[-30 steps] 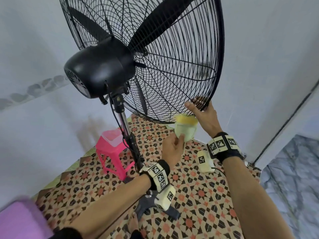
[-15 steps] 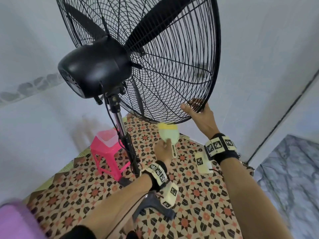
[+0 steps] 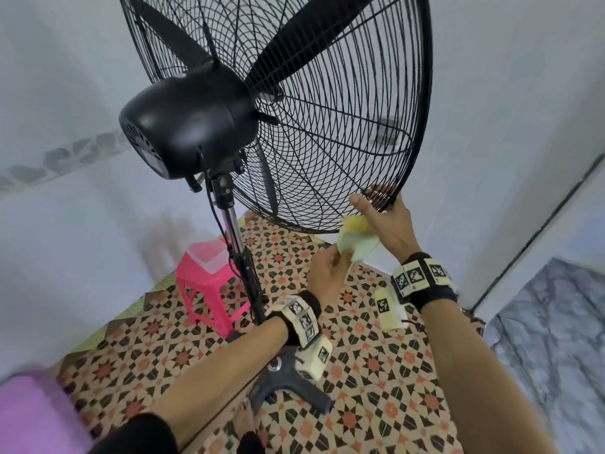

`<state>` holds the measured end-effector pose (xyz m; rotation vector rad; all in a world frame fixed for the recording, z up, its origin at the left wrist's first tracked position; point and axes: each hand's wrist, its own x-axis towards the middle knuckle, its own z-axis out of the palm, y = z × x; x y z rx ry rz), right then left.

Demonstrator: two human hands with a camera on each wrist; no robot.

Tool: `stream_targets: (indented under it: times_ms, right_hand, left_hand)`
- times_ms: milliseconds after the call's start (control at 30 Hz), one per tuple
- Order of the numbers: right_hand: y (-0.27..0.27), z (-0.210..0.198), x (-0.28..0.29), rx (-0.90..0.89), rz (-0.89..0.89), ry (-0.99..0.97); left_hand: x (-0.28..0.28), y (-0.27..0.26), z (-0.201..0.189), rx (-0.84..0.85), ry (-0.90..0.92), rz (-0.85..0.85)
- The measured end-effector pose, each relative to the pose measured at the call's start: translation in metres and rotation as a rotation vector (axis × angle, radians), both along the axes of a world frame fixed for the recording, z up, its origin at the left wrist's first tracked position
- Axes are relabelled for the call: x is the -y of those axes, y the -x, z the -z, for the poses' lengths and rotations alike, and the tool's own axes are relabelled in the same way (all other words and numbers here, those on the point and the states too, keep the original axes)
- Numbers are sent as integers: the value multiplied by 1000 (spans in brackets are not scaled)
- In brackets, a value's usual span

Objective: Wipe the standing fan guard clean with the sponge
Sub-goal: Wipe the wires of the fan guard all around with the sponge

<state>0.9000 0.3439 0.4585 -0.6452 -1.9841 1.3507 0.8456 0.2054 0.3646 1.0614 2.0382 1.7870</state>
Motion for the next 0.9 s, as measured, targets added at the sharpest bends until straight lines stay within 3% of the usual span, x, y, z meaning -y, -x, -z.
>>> stream_targets:
  times_ms: [100, 333, 433, 500, 700, 767, 900]
  right_hand:
    - [-3, -3, -2, 12, -10, -23]
    - [-2, -2, 0, -2, -14, -12]
    - [-3, -1, 0, 8, -6, -26]
    - [-1, 0, 2, 7, -2, -17]
    - [-4, -3, 0, 20, -22, -23]
    - [-3, -2, 0, 3, -17, -7]
    - [6, -2, 2, -101, 34, 35]
  left_hand:
    - [-1, 11, 4, -9, 11, -30]
    - [12, 40, 39, 61, 233, -190]
    - [9, 24, 19, 22, 119, -50]
    - [5, 23, 11, 20, 113, -52]
    - [34, 58, 46, 203, 402, -277]
    - [47, 68, 33, 205, 379, -335]
    - [74, 89, -33, 83, 179, -382]
